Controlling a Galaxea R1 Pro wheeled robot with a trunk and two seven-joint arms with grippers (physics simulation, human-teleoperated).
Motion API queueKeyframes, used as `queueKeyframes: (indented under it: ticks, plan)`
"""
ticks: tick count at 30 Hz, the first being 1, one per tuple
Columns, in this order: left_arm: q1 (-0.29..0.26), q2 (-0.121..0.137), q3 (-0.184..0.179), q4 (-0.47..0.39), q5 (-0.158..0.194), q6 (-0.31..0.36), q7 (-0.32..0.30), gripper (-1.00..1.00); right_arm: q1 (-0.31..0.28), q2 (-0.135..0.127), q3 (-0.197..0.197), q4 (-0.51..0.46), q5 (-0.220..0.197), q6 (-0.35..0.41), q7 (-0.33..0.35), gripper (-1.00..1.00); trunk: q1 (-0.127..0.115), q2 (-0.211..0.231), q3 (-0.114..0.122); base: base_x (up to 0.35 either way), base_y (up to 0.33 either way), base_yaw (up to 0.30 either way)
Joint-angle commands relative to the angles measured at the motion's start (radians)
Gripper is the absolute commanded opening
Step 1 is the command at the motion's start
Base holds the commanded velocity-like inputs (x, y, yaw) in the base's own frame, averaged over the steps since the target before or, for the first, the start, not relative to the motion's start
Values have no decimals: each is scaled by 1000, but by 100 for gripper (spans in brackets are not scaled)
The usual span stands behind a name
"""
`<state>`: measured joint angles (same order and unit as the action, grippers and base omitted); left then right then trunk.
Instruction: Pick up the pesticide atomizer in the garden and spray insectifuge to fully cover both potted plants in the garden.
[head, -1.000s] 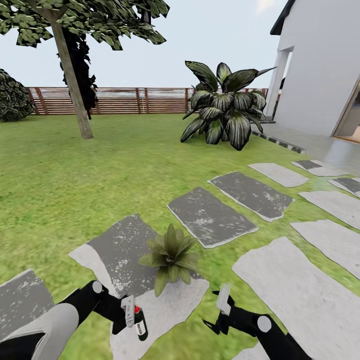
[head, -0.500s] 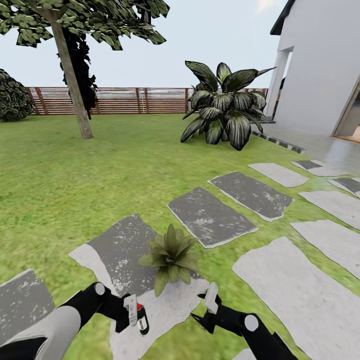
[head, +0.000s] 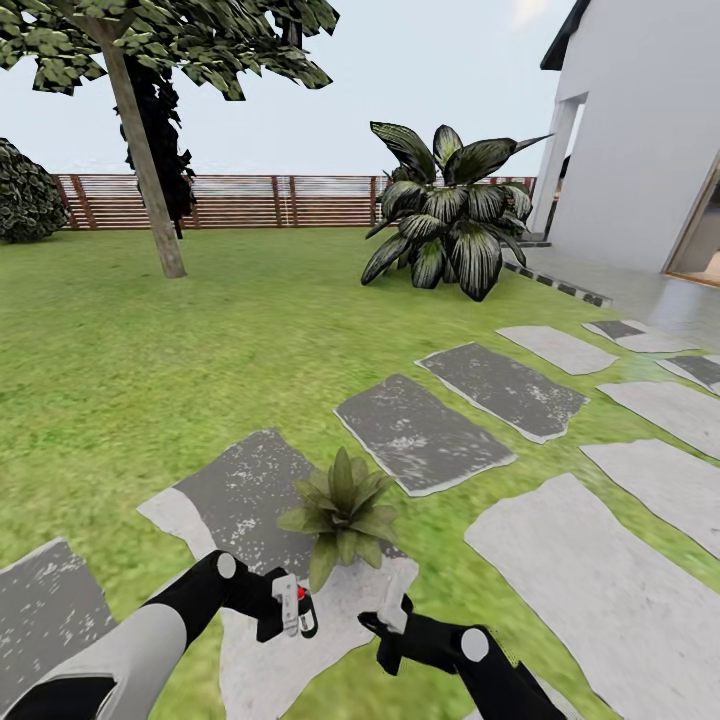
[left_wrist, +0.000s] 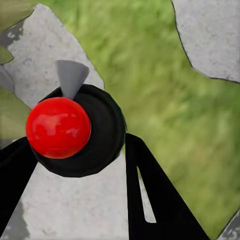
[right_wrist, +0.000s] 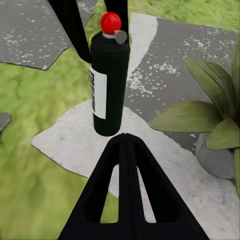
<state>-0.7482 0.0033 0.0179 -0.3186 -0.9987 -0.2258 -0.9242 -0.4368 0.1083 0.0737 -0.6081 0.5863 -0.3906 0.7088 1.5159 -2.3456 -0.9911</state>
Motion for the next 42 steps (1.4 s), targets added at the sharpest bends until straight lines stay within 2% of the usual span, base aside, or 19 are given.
queueKeyframes:
  ticks: [1,4,10,13,17,20,31,42]
  plan:
    - [0,0,2,-1,-5,-4,-3,-100,0,5,-2,-1,15,-5,0,-100,0,0,-1,0,0,0]
    - [-1,-1,2,-3,-4,-6,-2,-100,0,17,-2,0,23,-5,0,-100,0,0,-1,0,0,0]
    - [-2,-11,2,-2,-3,-10,-4,-100,0,20,-2,-1,24,-5,0,-100,0,0,-1,0,0,0]
    - [-1,-29,-3,-2,-4,-9,-5,-100,0,19,-2,-1,25,-5,0,-100,0,0,-1,0,0,0]
    - [0,-51,-83,-2,-8,-9,-5,-100,0,18,-2,-1,26,-5,0,-100,0,0,-1,0,0,0]
    - [0,-57,-102,-1,-8,-11,-10,-100,0,17,-2,-1,28,-5,0,-100,0,0,-1,0,0,0]
    - [1,-61,-107,-1,-7,-34,-83,-100,0,16,-3,-2,32,-5,-1,-100,0,0,-1,0,0,0]
    - [1,-104,-105,0,-6,-34,-87,-100,0,16,-3,-2,32,-5,-2,-100,0,0,-1,0,0,0]
